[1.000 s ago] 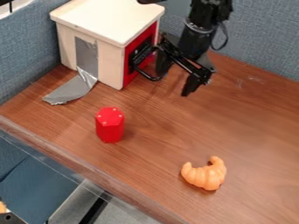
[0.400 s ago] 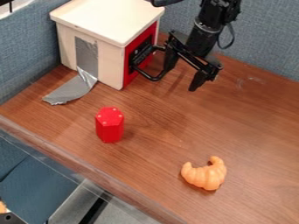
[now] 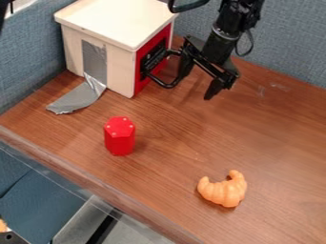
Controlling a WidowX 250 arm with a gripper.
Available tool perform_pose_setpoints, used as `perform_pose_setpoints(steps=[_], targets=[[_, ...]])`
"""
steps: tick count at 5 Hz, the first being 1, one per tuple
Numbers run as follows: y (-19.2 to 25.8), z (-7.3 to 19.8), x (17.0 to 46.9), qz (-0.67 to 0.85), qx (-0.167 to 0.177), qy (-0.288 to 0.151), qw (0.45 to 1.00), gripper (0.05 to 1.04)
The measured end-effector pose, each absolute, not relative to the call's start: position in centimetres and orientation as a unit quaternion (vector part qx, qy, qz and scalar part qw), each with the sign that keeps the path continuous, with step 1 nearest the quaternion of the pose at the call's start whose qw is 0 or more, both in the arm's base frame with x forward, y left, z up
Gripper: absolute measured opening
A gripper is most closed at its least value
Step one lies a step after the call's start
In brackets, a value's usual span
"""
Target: Open the drawer
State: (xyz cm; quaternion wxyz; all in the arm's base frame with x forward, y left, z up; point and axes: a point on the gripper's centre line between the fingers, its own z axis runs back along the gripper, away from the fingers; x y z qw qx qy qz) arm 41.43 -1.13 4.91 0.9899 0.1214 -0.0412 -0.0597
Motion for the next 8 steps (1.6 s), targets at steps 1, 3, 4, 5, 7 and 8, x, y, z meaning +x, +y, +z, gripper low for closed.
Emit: perform_pose_setpoints(steps=[1, 3, 4, 5, 7, 8], targets=[[-0.6, 4.9, 41.7, -0.055, 0.122, -0.038, 0.990, 0.999], [0.2, 5.0, 42.7, -0.040, 0.122, -0.039, 0.991, 0.999], [1.0, 4.2, 42.8, -0.031, 0.126, -0.027, 0.991, 0.999], [2.7, 3.2, 42.4, -0.012, 0.130, -0.008, 0.991, 0.942], [2.1, 1.9, 40.9, -0.013, 0.119, 0.012, 0.993, 0.356], [1.8, 2.0, 40.6, -0.004, 0.110, 0.017, 0.994, 0.179]])
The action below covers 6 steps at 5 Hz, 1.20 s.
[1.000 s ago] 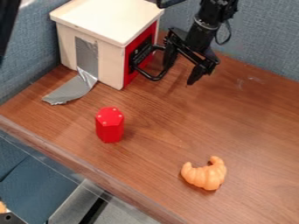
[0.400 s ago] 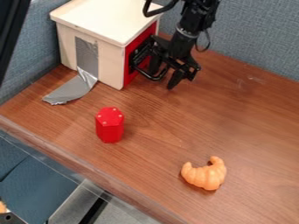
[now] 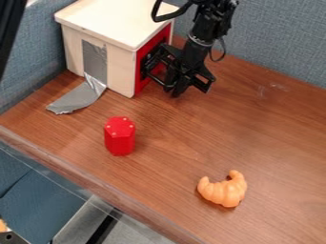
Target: Open the drawer
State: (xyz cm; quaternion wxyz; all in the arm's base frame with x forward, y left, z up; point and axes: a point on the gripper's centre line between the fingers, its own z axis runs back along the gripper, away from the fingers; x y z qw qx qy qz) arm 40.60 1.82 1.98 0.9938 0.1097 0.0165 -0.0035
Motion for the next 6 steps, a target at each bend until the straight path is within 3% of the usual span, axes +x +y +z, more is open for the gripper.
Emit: perform_pose_setpoints(steps=[6], targets=[[-5.6, 3.7, 40.7, -0.015, 0.055, 0.030, 0.998, 0.151]])
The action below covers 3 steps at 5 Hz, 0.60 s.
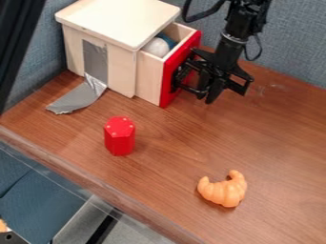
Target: Open the drawer
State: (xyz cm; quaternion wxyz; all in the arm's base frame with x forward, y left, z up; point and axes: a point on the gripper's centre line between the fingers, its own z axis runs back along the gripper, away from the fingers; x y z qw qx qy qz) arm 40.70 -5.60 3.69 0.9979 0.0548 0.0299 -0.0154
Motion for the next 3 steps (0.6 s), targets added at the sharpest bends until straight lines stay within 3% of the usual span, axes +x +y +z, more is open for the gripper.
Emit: perform_pose_setpoints(steps=[3], targets=[[-8.1, 3.4, 40.8, -0.024, 0.052, 0.035, 0.998, 0.143]])
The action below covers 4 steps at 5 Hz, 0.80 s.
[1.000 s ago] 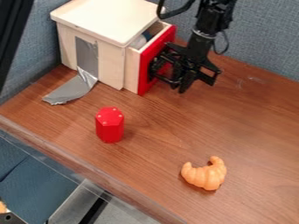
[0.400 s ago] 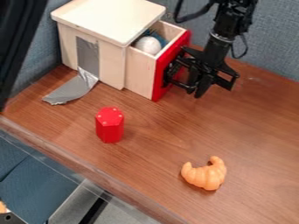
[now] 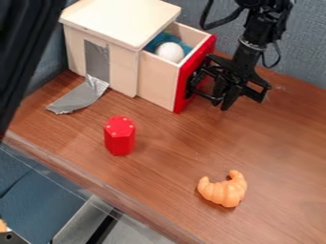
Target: Open the drawer
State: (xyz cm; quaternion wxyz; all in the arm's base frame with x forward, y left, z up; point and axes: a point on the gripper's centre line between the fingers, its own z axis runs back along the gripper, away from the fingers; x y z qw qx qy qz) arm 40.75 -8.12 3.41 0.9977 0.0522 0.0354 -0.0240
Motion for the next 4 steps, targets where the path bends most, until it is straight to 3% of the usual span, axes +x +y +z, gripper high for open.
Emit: perform_pose_setpoints(steps=[4], targets=[[-10.3, 3.8, 40.9, -0.022, 0.037, 0.042, 0.998, 0.143]])
